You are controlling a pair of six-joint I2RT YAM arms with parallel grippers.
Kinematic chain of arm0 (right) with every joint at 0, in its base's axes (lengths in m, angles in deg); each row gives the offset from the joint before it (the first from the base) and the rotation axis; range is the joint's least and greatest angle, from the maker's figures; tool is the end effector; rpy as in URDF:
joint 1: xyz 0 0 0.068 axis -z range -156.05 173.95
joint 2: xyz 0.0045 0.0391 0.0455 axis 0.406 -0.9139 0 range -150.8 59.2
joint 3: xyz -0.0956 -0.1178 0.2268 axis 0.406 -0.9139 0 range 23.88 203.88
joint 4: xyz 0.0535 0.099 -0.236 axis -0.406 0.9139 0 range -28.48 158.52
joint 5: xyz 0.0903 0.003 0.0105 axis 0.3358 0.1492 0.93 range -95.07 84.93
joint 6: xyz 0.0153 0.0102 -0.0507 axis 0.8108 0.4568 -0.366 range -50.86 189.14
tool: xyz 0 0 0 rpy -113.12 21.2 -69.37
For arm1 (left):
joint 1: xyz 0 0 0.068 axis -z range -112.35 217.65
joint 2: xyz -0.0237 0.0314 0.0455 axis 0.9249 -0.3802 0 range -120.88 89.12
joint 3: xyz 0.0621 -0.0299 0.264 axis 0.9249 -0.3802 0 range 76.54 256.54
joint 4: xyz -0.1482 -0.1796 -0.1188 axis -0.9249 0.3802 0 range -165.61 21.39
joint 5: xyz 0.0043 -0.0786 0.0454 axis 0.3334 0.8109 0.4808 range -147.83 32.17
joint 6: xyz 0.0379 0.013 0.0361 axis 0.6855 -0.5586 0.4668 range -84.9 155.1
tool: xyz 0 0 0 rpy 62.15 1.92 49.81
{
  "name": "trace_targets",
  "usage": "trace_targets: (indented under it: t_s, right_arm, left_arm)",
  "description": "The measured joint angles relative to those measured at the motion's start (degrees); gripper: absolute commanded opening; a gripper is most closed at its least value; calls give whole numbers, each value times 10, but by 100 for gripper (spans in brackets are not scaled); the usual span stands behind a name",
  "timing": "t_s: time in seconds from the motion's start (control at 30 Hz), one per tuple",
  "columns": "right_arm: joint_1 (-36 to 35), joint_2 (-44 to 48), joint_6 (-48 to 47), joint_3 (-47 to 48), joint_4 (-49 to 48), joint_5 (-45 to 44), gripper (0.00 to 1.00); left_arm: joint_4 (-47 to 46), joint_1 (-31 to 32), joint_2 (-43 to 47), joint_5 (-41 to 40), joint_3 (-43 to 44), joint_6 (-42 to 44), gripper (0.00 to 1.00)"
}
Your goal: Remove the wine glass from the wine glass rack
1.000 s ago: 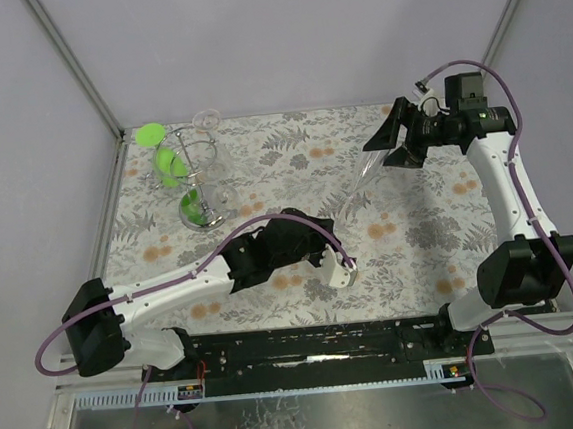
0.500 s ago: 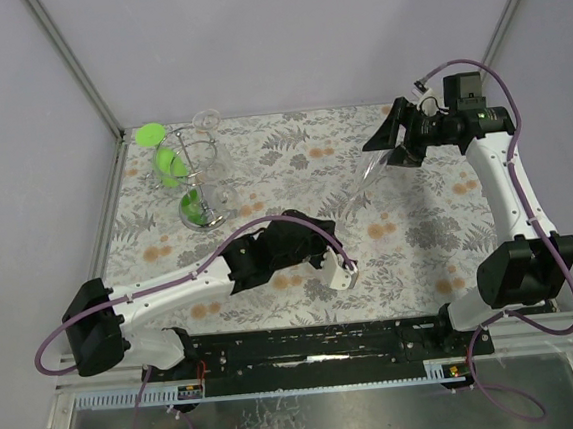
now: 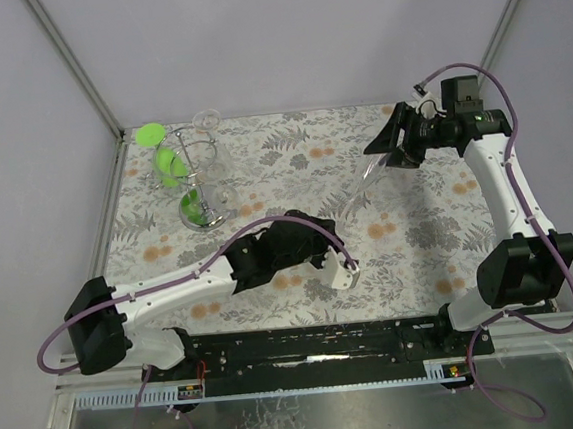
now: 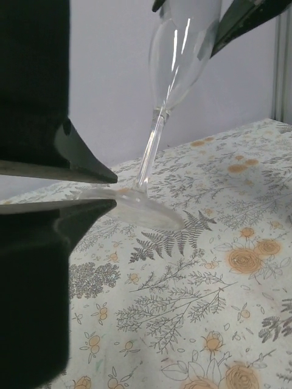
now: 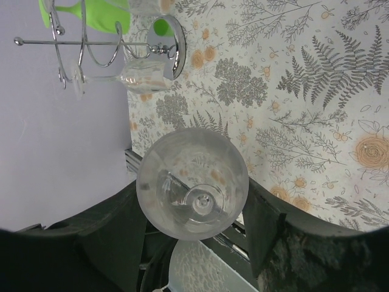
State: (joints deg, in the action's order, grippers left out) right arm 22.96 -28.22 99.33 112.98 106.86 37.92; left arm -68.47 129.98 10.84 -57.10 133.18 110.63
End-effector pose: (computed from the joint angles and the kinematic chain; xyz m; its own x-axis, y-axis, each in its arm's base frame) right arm 0.3232 0.0298 0.3754 -0.8510 0.3533 -0.3886 -0.0901 0.6307 0.7708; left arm 0.1446 -0.2767 0.2847 0.8065 0.5467 -0.2251 0.4391 -0.2990 0.8472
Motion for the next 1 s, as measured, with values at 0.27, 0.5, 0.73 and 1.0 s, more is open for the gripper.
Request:
trace_targets:
  t_s: [0.27,0.5,0.73,1.0]
  right_arm:
    - [-1,0,2,-2,-2,-32,46]
    - [-1,0,-5,22,7,-82,45]
    - [-1,2,-23,55,31,-148,44]
    - [-1,25,-52,70,59,-260,45]
  left_arm:
    - [-10,2,-13,-26,24,-15,88]
    - [-11,3,-13,-37,24,-29,98]
    - [-11,3,-15,-47,24,-50,100]
    - [-8,3,-16,-58,26,-83,100]
